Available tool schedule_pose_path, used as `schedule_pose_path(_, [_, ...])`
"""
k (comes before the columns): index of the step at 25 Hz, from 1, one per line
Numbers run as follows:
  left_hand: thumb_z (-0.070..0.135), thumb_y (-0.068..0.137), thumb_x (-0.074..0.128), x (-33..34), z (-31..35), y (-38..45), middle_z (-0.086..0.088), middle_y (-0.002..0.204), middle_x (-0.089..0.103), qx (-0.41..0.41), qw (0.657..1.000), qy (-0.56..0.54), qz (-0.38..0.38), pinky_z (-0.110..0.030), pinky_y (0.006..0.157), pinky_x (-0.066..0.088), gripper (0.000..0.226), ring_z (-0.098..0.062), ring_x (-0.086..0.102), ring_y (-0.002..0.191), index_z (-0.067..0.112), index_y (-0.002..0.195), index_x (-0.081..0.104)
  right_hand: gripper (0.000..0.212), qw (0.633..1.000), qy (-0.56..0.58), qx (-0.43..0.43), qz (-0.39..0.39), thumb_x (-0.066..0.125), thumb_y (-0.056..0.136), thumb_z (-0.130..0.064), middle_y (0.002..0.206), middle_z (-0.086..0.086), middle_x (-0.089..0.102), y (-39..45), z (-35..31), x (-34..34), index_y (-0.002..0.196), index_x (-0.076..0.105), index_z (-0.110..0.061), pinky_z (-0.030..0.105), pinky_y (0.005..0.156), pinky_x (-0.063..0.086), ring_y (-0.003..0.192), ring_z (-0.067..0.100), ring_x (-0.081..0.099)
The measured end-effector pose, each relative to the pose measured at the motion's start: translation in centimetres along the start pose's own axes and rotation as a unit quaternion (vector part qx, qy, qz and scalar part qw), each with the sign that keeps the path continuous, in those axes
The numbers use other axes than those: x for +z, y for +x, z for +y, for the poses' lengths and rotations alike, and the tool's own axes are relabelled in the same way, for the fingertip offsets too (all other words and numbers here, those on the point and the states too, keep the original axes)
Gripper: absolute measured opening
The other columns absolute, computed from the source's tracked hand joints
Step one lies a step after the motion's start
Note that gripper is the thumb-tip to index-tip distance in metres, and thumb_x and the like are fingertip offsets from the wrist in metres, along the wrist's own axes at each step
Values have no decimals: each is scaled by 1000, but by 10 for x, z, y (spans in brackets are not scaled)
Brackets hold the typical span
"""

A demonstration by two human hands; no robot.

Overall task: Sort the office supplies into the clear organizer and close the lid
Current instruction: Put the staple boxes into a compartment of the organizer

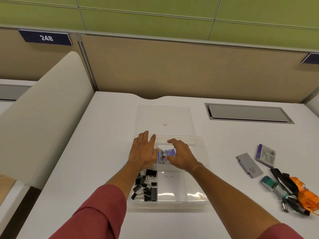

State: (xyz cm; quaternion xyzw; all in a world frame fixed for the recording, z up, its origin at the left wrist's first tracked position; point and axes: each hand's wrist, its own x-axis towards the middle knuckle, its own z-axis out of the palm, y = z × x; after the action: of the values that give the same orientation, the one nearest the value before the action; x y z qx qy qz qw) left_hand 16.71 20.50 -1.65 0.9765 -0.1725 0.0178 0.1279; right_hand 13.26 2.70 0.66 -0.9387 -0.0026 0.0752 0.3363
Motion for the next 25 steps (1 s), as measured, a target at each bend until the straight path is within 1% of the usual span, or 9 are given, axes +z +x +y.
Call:
schedule_pose_path(2, [48,92,41,1,3,-1,-17,155,23,2,1000,-2,-6,-43,113,21,67,-30,23,140,15,149,26,62,1000,-16,-6,20,71,80,-23,135,5,50,-5,3,-3,136,44,-20,26,96,40,123,20,48])
schedule_pose_path(5, [52,92,41,3,9,-4,-15,160,11,13,1000,-20,-11,-41,117,14,73,-28,12,147,16,152,18,66,997,-58,-7,47,69,82,-34,142,4,46,-13,9,-6,140,40,-21,33,104,41,129,20,44])
schedule_pose_path(8, [57,90,41,3,19,-7,-11,161,0,26,999,-16,-15,-39,119,7,80,-24,0,149,19,153,9,73,992,-114,7,54,61,85,-48,153,4,34,-25,18,-9,147,30,-23,38,112,32,141,23,32])
schedule_pose_path(10, [59,90,39,3,28,-9,-10,161,-3,32,999,-12,-14,-38,119,4,81,-24,-3,149,21,153,5,76,987,-148,14,68,55,87,-52,158,5,26,-35,26,-13,150,24,-24,38,116,25,145,24,24])
schedule_pose_path(13, [60,90,38,6,46,-13,-10,161,-8,46,999,-8,-21,-37,118,-2,82,-24,-7,149,22,153,1,78,980,-170,26,102,50,87,-56,159,8,21,-55,39,-22,151,19,-24,38,117,20,146,26,21])
schedule_pose_path(16, [64,89,34,13,70,-16,-8,161,-13,63,997,-6,-34,-36,114,-9,85,-24,-12,148,24,152,-4,79,973,-183,59,130,46,87,-59,160,10,18,-78,55,-31,152,18,-23,39,118,16,147,27,18])
schedule_pose_path(19, [67,87,30,19,96,-18,-8,160,-14,83,996,2,-30,-36,112,-11,85,-24,-12,148,25,152,-5,80,966,-193,93,147,42,87,-62,161,10,15,-99,74,-43,152,16,-23,41,119,12,148,28,15])
schedule_pose_path(22, [67,86,31,26,120,-19,-9,160,-14,103,994,3,-33,-36,110,-13,86,-24,-13,148,25,152,-6,80,962,-192,123,153,41,88,-62,161,10,13,-116,92,-54,152,14,-24,42,119,12,148,29,13])
schedule_pose_path(25, [66,86,33,32,146,-20,-9,160,-14,116,993,1,-38,-35,110,-14,87,-24,-13,148,24,152,-6,79,957,-183,148,169,43,87,-60,160,11,16,-130,111,-64,152,16,-24,45,118,15,147,30,15])
